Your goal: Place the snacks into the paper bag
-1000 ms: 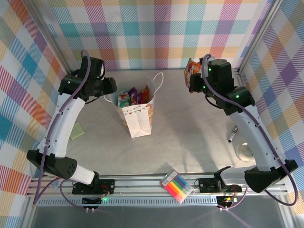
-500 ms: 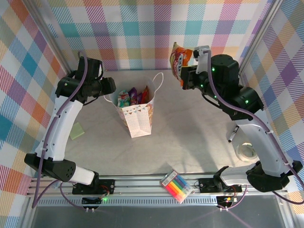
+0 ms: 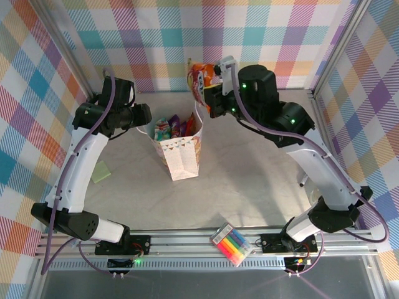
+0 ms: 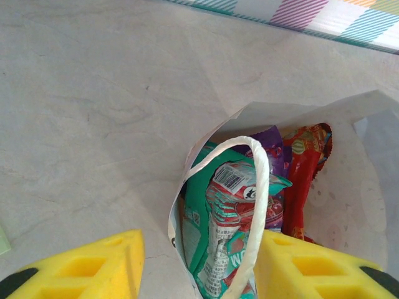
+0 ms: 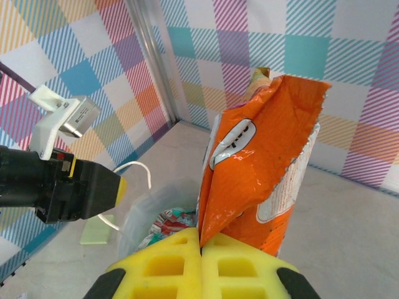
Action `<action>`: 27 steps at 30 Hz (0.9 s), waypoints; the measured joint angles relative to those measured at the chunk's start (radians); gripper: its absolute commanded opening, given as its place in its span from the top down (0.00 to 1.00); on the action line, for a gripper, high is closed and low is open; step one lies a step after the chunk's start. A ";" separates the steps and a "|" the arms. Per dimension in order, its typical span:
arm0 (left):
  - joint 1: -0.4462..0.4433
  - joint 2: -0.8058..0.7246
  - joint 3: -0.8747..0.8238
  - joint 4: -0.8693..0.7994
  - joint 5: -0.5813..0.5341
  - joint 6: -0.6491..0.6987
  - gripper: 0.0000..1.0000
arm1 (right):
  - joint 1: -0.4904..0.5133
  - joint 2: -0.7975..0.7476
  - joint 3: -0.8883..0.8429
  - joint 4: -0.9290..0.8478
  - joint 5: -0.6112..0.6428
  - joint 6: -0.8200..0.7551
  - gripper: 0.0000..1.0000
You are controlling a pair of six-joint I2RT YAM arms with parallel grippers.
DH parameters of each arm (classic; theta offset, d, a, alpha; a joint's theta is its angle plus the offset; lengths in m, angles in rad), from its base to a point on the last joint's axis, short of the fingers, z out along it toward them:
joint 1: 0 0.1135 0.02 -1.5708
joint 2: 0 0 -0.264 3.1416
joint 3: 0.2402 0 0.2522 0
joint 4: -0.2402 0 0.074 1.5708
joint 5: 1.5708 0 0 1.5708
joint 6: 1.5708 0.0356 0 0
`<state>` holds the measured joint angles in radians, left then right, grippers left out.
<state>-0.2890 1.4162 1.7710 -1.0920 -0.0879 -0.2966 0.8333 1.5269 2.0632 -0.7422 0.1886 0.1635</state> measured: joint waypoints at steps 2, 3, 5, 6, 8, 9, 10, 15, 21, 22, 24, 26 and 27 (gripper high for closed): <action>0.000 0.000 -0.002 0.000 -0.002 0.002 0.51 | 0.006 0.019 0.010 0.000 -0.009 0.000 1.00; 0.000 0.000 -0.003 0.000 -0.003 0.003 0.51 | 0.009 0.030 0.016 0.000 -0.014 0.000 1.00; 0.002 0.000 -0.003 0.000 -0.003 0.003 0.51 | 0.013 0.050 0.026 0.000 -0.021 0.000 1.00; 0.003 0.000 -0.005 0.000 -0.002 0.003 0.51 | 0.017 0.061 0.030 0.000 -0.024 0.001 1.00; 0.005 -0.001 -0.009 0.000 -0.003 0.003 0.51 | 0.024 0.075 0.036 -0.001 -0.025 0.001 1.00; 0.006 -0.001 -0.010 0.000 -0.003 0.003 0.51 | 0.028 0.079 0.039 -0.002 -0.025 0.000 1.00; 0.006 -0.002 -0.011 0.000 -0.003 0.003 0.51 | 0.032 0.080 0.040 -0.002 -0.024 0.000 1.00; 0.010 -0.003 -0.014 0.006 -0.003 0.003 0.51 | 0.048 0.080 0.068 -0.004 -0.015 -0.009 1.00; 0.011 -0.004 -0.016 0.025 -0.001 0.003 0.51 | 0.058 0.058 0.093 -0.004 0.001 -0.031 1.00; 0.011 -0.004 -0.018 0.026 -0.001 0.003 0.51 | 0.058 0.052 0.093 -0.004 0.001 -0.031 1.00; 0.011 -0.005 -0.023 0.026 0.001 0.003 0.51 | 0.059 0.040 0.093 -0.004 -0.003 -0.031 1.00; 0.011 -0.005 -0.026 0.026 0.000 0.003 0.51 | 0.060 0.034 0.094 -0.001 -0.010 -0.030 1.00; 0.011 -0.005 -0.027 0.026 0.001 0.003 0.51 | 0.061 0.034 0.096 0.000 -0.014 -0.030 1.00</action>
<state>-0.2775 1.4113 1.7443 -1.0660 -0.0872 -0.2939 0.8940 1.5604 2.1590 -0.7422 0.1745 0.1333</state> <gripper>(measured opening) 0.488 0.053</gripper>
